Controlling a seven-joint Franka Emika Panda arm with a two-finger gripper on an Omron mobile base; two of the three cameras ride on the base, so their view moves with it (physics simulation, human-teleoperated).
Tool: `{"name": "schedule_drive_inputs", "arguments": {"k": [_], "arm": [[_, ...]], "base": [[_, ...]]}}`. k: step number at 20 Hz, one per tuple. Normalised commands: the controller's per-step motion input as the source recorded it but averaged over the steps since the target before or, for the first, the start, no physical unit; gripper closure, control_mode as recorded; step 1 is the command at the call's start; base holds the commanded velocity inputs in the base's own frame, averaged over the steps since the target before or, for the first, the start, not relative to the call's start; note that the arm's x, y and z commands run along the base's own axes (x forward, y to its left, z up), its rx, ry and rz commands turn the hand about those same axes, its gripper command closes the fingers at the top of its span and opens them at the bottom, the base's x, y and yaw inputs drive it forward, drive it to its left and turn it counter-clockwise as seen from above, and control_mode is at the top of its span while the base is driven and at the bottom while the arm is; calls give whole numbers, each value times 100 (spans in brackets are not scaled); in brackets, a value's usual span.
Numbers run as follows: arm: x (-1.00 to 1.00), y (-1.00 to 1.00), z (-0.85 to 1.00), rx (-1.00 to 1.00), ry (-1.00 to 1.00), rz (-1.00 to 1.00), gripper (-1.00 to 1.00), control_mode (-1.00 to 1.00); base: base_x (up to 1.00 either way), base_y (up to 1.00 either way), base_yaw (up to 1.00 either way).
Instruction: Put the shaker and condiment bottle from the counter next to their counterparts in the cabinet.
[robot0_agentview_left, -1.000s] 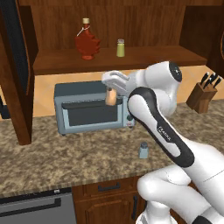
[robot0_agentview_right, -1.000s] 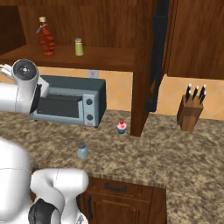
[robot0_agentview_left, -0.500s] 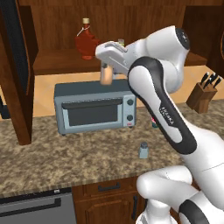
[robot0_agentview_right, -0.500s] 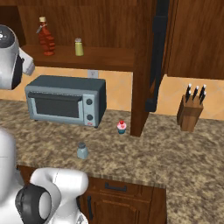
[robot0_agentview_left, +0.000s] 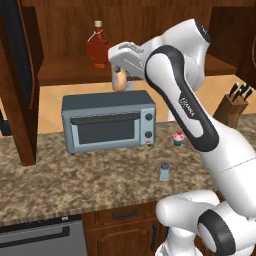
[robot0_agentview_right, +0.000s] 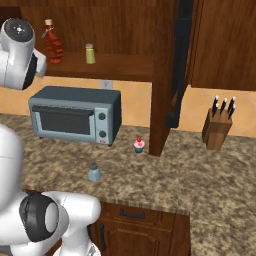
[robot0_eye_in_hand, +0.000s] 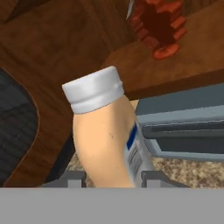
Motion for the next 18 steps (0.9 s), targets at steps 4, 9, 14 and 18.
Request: {"name": "schedule_drive_inputs", "arguments": {"k": [4,9,14,18], "arm": [[-1,6,1,-10,-13,14,100,-100],[1,13,1,-19,-28,10,100,-100],[23,0,5,-6,-20,2,100,-100],[4,-1,4,4,-3,0,100,-100]], "base": [[0,0,0],[0,0,0],[0,0,0],[0,0,0]]}}
